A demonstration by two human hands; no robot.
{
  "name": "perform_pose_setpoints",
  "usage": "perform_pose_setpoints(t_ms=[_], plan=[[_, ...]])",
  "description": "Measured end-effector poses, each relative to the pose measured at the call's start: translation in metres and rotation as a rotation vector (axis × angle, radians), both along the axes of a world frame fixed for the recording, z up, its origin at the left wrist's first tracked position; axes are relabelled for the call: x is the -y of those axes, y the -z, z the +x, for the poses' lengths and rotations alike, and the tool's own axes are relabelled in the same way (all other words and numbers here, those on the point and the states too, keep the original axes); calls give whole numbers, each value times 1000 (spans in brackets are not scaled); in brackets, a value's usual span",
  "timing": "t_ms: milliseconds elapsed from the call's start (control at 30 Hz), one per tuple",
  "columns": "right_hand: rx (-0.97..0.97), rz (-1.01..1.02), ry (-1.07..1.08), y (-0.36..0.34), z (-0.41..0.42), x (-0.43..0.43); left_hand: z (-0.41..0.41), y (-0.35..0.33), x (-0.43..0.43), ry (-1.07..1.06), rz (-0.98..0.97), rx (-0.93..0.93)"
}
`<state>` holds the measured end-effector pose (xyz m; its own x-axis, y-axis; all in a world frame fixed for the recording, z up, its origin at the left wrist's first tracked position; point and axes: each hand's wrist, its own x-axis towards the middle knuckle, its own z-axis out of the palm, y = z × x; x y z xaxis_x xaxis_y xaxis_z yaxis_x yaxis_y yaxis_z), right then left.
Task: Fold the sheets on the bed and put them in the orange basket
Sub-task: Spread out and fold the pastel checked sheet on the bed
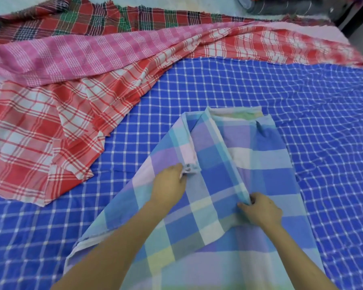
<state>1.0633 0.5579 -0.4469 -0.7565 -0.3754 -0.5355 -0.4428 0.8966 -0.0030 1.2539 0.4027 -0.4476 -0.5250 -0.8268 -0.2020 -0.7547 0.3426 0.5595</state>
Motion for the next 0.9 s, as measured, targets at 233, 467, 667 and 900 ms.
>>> perform_pose_setpoints(t_ms=[233,467,667,900], plan=[[218,-480,25,-80,36,54,52,-92,90,-548,97,-456],[537,-959,137,-166,141,222,82,-144,160,-666,532,-510],[635,-798,310,-156,185,299,95,-140,187,-681,632,-537],[1034,-881,268,-118,198,315,110,-116,215,-711,2,-159]])
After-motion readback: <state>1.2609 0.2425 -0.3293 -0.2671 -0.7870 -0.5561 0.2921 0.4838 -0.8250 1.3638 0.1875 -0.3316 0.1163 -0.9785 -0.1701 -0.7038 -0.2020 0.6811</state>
